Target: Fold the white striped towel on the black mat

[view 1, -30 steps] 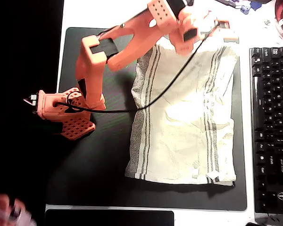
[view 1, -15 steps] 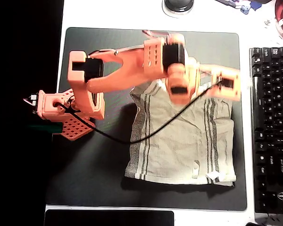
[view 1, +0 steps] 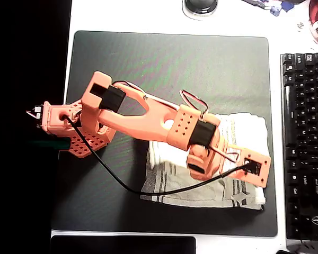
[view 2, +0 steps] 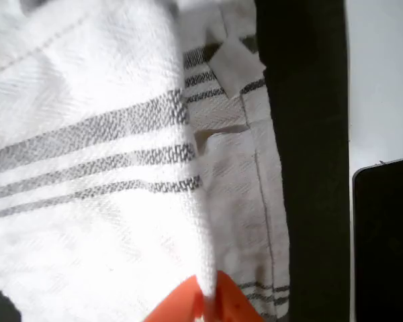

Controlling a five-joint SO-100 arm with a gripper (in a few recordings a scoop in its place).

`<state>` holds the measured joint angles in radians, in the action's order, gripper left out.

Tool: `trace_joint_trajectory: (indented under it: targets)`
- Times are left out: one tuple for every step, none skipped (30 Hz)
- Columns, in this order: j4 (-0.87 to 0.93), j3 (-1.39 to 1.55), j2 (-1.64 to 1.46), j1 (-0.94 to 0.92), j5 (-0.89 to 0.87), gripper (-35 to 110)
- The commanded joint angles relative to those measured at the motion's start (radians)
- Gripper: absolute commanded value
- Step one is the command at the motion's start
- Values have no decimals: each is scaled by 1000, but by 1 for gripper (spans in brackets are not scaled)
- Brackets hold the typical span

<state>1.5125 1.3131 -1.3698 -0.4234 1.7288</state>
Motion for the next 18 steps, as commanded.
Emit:
trace_joint_trajectory:
  targets:
    - [-14,-14,-3,-58,38,0]
    - [-18,-11,3,-69,40,0]
    - [-20,-6,6,-80,49,0]
    - [-28,6,8,-89,54,0]
    - [-35,20,8,-100,61,0]
    - [-44,35,9,-112,71,0]
    - [-60,54,9,-123,77,0]
    - [-75,74,11,-137,89,0]
    - [-92,91,12,-147,98,0]
    - [-115,110,15,-156,103,0]
    - [-138,127,17,-166,115,0]
    - [-160,138,23,-172,120,0]
    - [-179,146,28,-176,123,0]
    - [-195,150,32,-179,132,0]
    - [-202,152,35,-181,135,1]
    - [-210,152,37,-181,137,1]
    - [-219,155,37,-181,141,3]
    - [-233,163,31,-181,144,5]
